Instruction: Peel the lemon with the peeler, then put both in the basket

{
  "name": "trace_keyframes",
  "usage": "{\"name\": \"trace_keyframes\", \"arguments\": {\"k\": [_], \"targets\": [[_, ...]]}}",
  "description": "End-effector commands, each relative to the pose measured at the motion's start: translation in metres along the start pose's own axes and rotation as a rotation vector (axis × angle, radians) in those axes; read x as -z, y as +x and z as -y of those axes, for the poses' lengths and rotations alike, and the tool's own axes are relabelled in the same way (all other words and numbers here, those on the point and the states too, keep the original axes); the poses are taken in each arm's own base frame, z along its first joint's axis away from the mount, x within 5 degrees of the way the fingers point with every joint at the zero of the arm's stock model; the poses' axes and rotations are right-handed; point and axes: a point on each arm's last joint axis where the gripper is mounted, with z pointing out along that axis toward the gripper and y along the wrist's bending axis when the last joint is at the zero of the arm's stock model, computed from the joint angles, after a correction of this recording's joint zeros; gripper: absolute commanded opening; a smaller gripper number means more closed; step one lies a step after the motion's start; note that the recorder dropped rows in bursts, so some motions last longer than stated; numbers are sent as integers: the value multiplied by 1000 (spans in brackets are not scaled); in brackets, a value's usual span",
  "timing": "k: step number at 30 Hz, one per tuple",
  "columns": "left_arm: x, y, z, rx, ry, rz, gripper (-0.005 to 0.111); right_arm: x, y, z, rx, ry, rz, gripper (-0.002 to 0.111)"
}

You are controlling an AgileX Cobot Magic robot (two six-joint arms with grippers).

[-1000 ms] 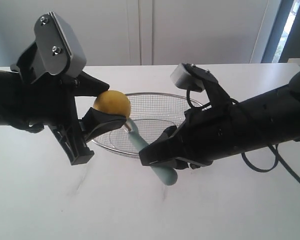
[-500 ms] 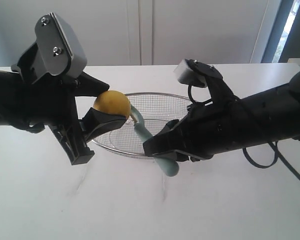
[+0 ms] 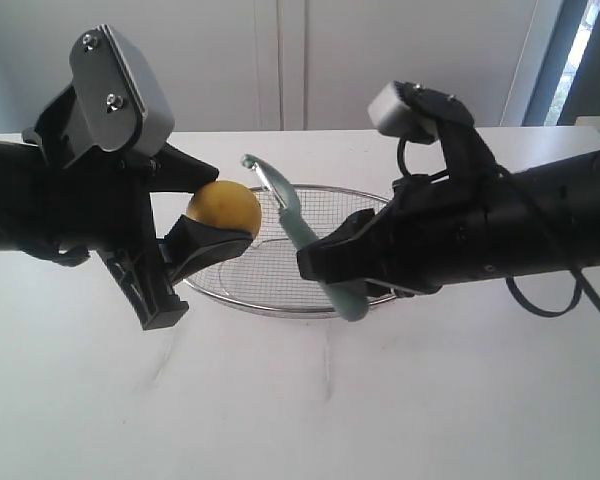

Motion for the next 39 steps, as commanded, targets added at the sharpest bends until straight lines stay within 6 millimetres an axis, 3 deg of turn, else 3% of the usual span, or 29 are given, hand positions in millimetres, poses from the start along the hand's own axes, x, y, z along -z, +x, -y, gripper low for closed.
{"name": "trace_keyframes", "arguments": {"k": [1,9,14,19,26,33,39], "targets": [[1,-1,0,28,-2,14,0,20,-8,-5,49,72,78,0],[1,-1,1,28,11,14,0,77,-16,-14,196,320,243,0],[1,-1,2,28,15,14,0,86,-10,3,107,446,277,0],[2,-2,2,28,15,15,0,67,-4,22,45,465,178,0],[2,-2,2,28,15,15,0,20,7,47,-82,416,-19,0],[2,-2,2,28,15,15,0,-10,12,43,-103,197,-153,0],[2,-2,2,28,15,15,0,-22,15,30,-104,-35,-171,0]]}}
